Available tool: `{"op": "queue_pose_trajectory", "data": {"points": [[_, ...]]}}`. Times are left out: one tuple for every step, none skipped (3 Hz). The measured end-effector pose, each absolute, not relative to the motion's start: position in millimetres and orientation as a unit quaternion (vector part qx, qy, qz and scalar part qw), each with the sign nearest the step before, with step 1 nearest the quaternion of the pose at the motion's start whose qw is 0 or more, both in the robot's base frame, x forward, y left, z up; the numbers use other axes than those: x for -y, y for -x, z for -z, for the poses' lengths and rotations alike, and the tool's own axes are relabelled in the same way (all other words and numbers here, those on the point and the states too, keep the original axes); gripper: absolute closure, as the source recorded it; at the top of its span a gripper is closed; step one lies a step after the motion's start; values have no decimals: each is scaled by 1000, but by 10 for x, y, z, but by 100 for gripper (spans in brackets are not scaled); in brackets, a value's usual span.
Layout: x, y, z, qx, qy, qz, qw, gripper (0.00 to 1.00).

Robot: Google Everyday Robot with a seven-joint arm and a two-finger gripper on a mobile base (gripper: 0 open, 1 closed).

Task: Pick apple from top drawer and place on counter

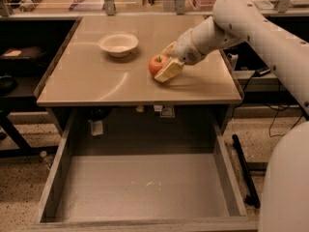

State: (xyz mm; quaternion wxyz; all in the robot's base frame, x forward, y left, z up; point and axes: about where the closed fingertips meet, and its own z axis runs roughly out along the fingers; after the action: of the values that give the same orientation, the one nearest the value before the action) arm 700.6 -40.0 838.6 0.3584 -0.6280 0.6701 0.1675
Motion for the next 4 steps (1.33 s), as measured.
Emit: {"op": "queue_pose_trajectory", "data": {"points": [[450, -7130, -8298, -692, 601, -171, 362, 100], [447, -7131, -8297, -692, 600, -172, 362, 83], [447, -7131, -8296, -692, 600, -172, 362, 59], [446, -7131, -8296, -692, 600, -172, 362, 34]]}}
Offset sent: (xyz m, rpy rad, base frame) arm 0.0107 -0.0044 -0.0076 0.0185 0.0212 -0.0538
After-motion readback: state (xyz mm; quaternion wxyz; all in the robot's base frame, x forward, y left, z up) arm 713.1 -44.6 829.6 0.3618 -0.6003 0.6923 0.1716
